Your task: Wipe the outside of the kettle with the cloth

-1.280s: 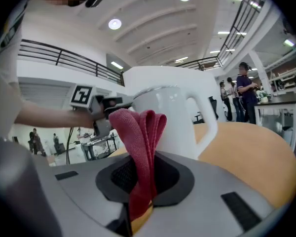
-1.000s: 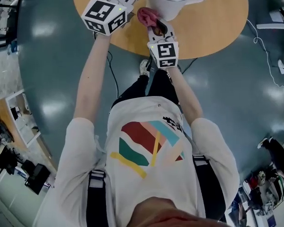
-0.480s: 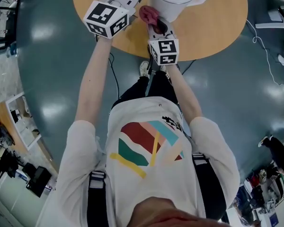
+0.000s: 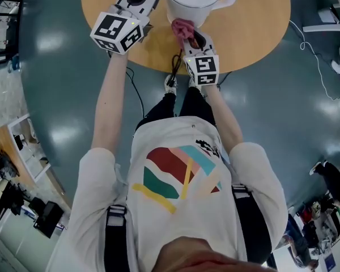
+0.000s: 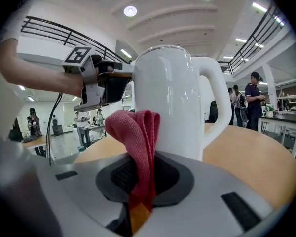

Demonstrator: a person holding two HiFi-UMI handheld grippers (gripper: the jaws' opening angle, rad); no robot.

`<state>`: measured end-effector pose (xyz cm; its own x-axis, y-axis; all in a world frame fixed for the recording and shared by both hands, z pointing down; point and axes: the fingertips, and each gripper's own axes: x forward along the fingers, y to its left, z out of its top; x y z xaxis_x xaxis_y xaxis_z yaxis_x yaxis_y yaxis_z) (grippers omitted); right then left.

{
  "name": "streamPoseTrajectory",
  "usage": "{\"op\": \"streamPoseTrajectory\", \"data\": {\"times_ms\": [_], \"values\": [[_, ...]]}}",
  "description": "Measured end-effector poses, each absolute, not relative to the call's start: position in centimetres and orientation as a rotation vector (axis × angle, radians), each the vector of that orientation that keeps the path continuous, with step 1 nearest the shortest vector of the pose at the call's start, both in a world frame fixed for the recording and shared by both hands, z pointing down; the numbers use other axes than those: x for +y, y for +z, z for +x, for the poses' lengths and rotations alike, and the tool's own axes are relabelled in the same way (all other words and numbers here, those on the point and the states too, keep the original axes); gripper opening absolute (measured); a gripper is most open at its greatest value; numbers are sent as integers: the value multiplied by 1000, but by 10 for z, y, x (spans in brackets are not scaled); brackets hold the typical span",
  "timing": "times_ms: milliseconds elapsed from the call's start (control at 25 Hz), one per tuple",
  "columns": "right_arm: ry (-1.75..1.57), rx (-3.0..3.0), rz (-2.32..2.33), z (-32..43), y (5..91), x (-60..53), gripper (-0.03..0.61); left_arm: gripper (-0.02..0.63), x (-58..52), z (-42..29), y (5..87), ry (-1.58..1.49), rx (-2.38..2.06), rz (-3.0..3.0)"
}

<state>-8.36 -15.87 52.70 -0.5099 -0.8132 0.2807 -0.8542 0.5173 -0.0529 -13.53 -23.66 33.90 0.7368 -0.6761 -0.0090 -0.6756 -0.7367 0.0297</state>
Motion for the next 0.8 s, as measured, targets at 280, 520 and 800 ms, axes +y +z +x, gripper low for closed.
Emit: {"op": "streamPoseTrajectory", "data": {"times_ms": [280, 520, 800], "values": [[351, -2526, 1511, -33, 529, -160, 48, 43, -234, -131, 343, 3, -1156, 2911], [338, -2491, 1516, 1, 534, -181, 48, 43, -236, -131, 340, -30, -1211, 2881], [360, -2515, 1488, 5, 538, -197, 48, 43, -238, -136, 339, -28, -1268, 2858]]}}
